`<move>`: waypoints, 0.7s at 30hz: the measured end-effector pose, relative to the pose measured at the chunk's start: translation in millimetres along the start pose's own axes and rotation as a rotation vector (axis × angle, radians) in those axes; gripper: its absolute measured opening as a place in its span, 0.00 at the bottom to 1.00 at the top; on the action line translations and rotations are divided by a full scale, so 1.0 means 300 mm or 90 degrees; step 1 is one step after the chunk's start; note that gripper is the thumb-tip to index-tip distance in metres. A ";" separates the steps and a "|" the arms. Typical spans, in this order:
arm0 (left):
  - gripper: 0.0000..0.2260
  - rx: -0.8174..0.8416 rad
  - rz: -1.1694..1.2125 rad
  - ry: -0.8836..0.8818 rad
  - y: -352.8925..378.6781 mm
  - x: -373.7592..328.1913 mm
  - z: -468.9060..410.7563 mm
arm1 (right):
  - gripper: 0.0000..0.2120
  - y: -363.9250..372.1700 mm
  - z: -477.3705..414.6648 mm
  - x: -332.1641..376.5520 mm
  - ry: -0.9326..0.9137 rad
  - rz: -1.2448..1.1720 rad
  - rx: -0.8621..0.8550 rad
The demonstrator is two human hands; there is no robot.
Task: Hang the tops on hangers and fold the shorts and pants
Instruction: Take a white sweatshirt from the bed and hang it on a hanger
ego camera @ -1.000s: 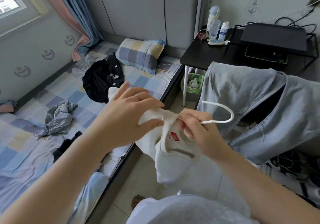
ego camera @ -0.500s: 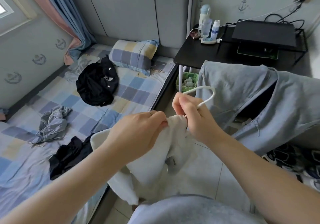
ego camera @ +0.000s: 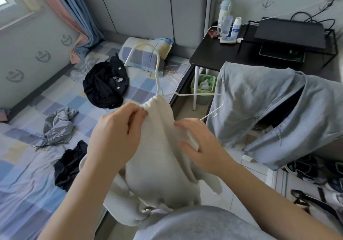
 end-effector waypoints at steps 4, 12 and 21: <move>0.08 0.026 0.017 -0.024 0.028 -0.009 0.008 | 0.14 0.045 -0.057 -0.040 0.161 -0.139 0.076; 0.08 0.070 0.007 -0.087 0.055 0.074 0.036 | 0.09 0.125 -0.011 -0.101 0.130 0.079 0.221; 0.09 0.052 -0.010 -0.176 0.020 0.149 0.064 | 0.12 0.174 0.054 -0.152 0.072 0.129 0.097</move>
Point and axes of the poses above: each hand's wrist, its own z-axis away from the middle knuckle, its own y-axis out of the palm, x = y × z, the point moved 8 cm from there along -z, towards the middle knuckle, and after that the axes turned 6 degrees about z, right-handed, at the moved point
